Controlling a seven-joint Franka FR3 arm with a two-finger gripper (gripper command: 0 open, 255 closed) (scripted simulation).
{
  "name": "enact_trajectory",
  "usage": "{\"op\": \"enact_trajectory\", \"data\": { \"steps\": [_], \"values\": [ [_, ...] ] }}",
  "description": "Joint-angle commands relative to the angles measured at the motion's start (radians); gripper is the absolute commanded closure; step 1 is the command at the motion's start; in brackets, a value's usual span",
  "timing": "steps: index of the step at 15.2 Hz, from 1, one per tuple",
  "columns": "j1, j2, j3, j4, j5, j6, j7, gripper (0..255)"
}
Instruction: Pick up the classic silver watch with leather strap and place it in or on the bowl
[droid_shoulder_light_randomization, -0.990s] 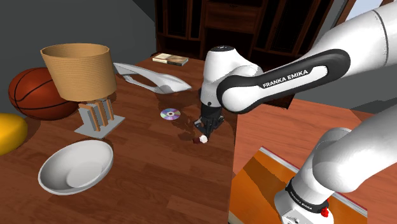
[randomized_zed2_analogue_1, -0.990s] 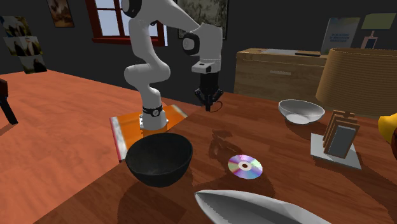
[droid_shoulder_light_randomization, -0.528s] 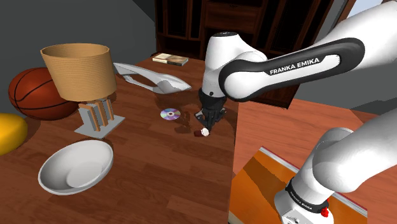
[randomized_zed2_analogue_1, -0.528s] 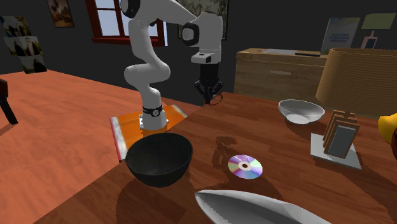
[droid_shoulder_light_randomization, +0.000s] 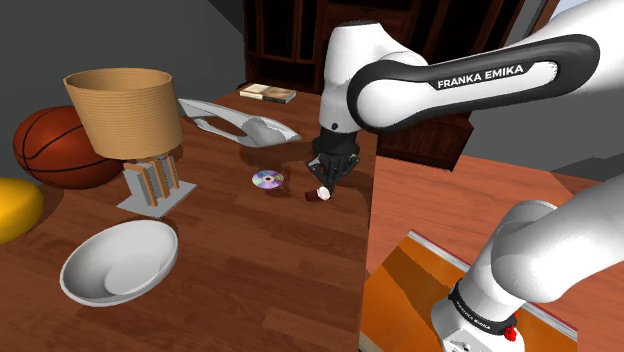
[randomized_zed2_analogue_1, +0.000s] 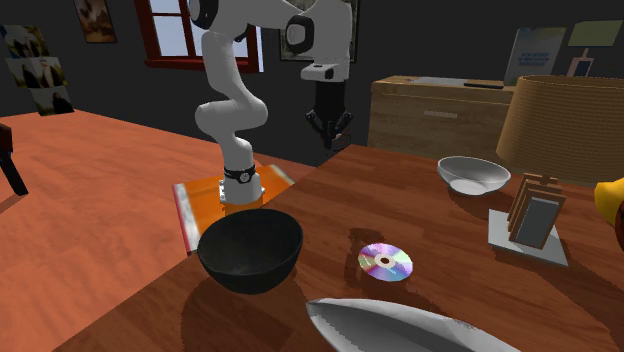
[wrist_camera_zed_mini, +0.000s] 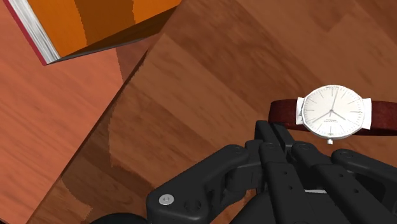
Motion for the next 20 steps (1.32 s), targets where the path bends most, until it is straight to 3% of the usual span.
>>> {"op": "enact_trajectory", "data": {
  "steps": [1, 6, 20],
  "values": [
    [0.000, -0.010, -0.005, 0.019, 0.000, -0.029, -0.002, 255],
    [-0.002, -0.020, -0.013, 0.075, -0.003, -0.095, -0.005, 255],
    [-0.147, 0.232, -0.199, 0.297, -0.121, -0.070, -0.271, 255]
  ]
}}
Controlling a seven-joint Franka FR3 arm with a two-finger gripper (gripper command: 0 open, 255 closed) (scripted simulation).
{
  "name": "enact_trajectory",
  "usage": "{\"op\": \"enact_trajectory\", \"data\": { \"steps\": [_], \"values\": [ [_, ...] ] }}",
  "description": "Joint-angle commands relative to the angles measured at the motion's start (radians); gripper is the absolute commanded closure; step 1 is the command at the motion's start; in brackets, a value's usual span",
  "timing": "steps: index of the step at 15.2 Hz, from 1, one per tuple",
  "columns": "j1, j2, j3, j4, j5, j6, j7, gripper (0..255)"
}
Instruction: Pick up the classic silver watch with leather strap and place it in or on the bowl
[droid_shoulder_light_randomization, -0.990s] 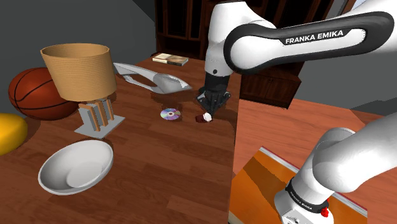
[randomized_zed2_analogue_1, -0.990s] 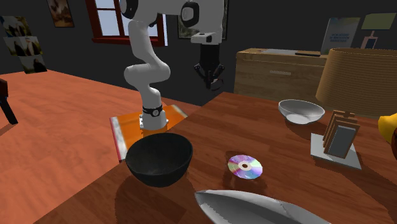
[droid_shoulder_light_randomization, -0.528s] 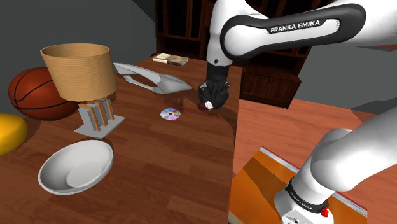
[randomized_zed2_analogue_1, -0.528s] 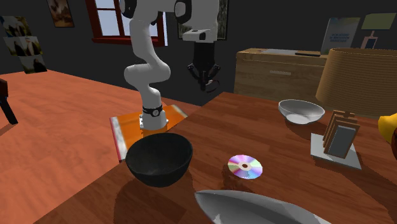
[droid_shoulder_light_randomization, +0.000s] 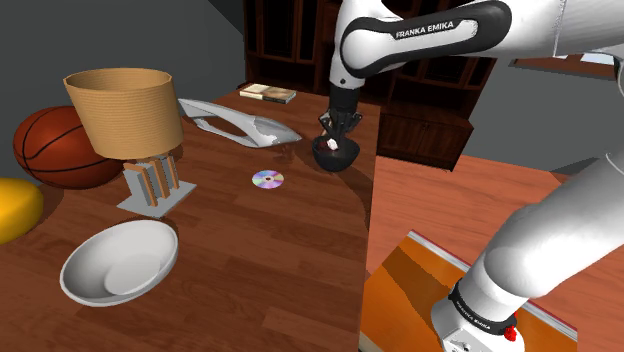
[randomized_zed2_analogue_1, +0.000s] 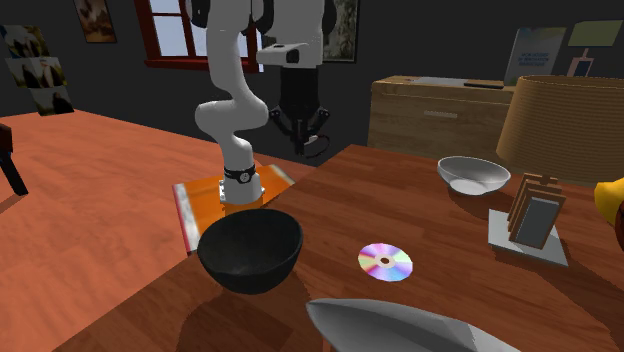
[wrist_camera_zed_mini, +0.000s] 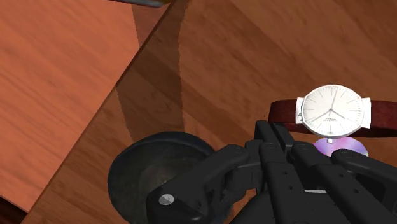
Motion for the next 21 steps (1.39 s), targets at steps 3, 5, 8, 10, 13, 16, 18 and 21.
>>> {"op": "enact_trajectory", "data": {
  "steps": [3, 5, 8, 10, 13, 16, 18, 21],
  "values": [
    [-0.035, 0.094, -0.044, 0.101, -0.021, -0.006, -0.071, 255],
    [-0.052, 0.145, -0.064, 0.159, -0.028, -0.012, -0.105, 255],
    [-0.076, 0.225, -0.091, 0.255, -0.035, -0.026, -0.154, 255],
    [-0.091, 0.282, -0.108, 0.326, -0.037, -0.039, -0.186, 255],
    [-0.115, 0.374, -0.130, 0.446, -0.037, -0.065, -0.233, 255],
    [-0.140, 0.477, -0.148, 0.588, -0.034, -0.103, -0.279, 255],
    [-0.141, 0.476, -0.148, 0.561, -0.034, -0.076, -0.278, 255],
    [-0.141, 0.478, -0.148, 0.522, -0.034, -0.036, -0.277, 255]
  ]
}}
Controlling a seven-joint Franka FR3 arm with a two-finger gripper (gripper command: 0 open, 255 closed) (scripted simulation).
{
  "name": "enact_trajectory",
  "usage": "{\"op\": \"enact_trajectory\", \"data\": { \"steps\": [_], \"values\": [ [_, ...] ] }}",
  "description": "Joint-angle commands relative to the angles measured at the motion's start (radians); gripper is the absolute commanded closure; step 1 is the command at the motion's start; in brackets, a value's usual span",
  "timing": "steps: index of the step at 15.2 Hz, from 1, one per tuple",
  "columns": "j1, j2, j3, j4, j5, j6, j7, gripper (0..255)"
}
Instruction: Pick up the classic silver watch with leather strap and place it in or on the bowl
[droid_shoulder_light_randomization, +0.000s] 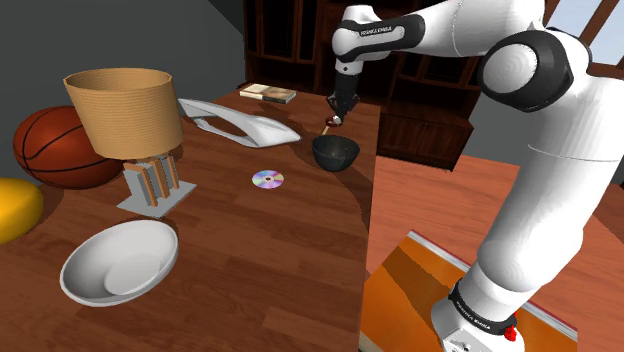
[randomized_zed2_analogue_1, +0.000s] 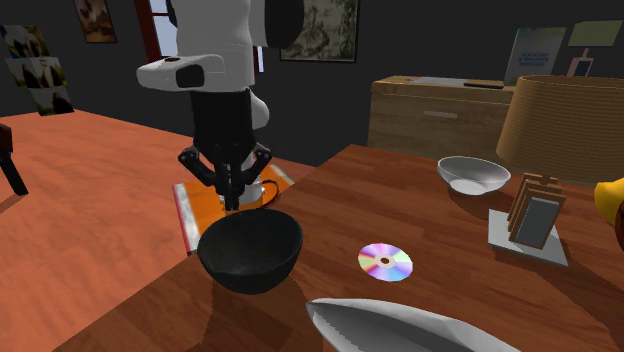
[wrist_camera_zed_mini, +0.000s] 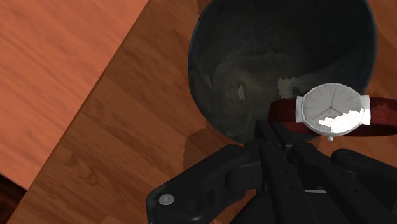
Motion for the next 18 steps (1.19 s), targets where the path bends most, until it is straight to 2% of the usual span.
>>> {"op": "enact_trajectory", "data": {
  "steps": [1, 11, 18],
  "values": [
    [0.000, 0.007, 0.000, -0.015, 0.000, 0.023, 0.000, 255],
    [-0.001, 0.028, -0.001, -0.122, -0.002, 0.150, 0.005, 255],
    [-0.001, 0.029, -0.001, -0.124, -0.002, 0.153, 0.005, 255]
  ]
}}
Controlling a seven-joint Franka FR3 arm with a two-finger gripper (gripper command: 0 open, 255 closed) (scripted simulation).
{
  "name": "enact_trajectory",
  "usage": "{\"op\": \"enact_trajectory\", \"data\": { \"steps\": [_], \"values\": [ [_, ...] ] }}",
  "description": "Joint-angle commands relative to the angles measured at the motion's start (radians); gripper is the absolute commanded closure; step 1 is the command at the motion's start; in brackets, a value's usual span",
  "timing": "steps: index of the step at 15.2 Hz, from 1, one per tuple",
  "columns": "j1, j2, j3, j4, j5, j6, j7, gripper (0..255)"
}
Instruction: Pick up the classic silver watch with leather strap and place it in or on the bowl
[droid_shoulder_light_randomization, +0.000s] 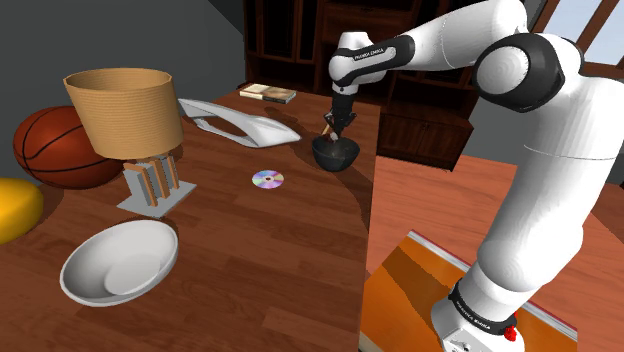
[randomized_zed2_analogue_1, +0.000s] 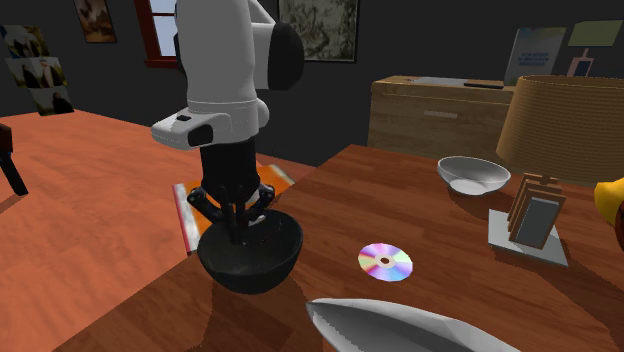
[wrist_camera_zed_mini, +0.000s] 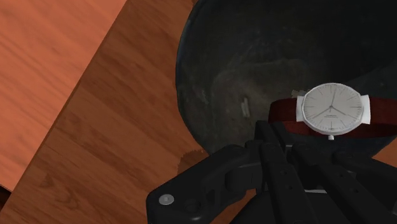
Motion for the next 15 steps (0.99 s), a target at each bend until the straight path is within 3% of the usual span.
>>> {"op": "enact_trajectory", "data": {
  "steps": [1, 2, 7, 11, 15],
  "values": [
    [0.000, 0.000, 0.000, 0.000, 0.000, 0.000, 0.000, 255],
    [0.000, 0.000, 0.000, 0.000, 0.000, 0.000, 0.000, 0],
    [0.000, 0.000, 0.000, 0.000, 0.000, 0.000, 0.000, 0],
    [0.002, -0.026, 0.002, 0.091, 0.002, -0.118, -0.001, 0],
    [0.002, -0.026, 0.002, 0.091, 0.002, -0.118, -0.001, 0]
  ]
}}
